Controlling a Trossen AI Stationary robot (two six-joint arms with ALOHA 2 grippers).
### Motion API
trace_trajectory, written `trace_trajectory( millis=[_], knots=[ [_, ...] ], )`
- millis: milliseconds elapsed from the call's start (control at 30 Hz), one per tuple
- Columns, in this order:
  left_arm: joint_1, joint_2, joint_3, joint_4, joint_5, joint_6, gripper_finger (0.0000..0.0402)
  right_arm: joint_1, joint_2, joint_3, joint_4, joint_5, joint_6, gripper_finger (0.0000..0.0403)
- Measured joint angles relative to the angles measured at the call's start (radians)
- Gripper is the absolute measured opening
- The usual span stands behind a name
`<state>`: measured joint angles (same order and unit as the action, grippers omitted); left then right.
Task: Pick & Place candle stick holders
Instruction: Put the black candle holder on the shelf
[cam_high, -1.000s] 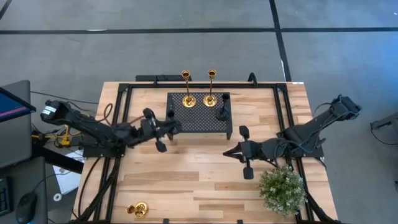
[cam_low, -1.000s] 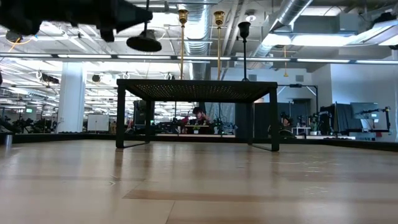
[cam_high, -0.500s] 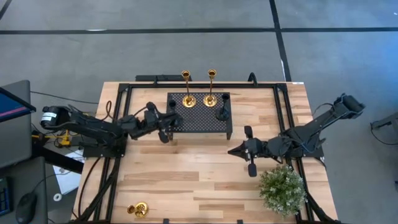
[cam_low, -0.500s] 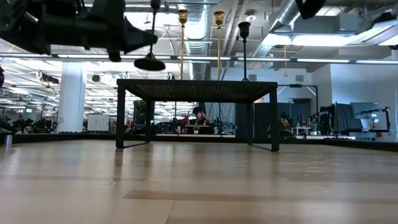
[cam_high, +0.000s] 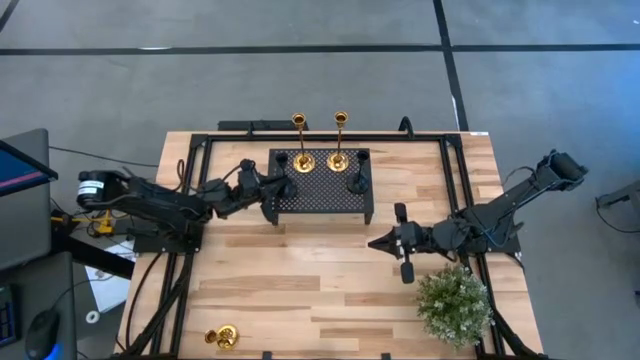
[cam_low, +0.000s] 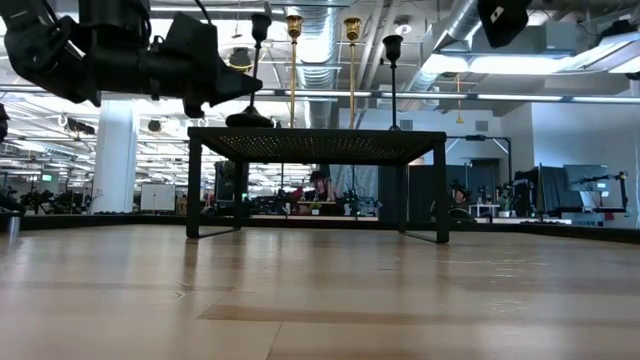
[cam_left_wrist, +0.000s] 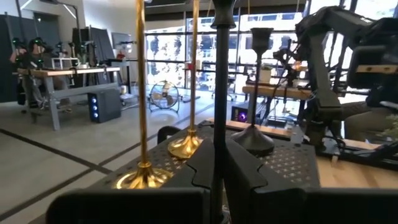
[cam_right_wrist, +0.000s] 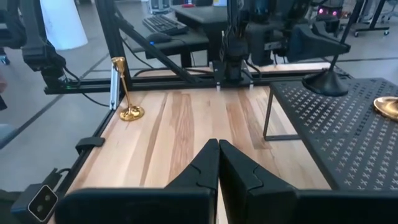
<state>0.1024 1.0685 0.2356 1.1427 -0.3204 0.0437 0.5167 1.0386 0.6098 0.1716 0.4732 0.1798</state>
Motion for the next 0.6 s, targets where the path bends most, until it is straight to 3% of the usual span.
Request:
trace_trajectory(
  millis=[600],
  knots=[
    [0.018, 0.086, 0.000, 0.098, 0.000, 0.000, 0.0013, 0.000, 0.000, 0.000, 0.047, 0.000, -0.032, 0.0000]
  ],
)
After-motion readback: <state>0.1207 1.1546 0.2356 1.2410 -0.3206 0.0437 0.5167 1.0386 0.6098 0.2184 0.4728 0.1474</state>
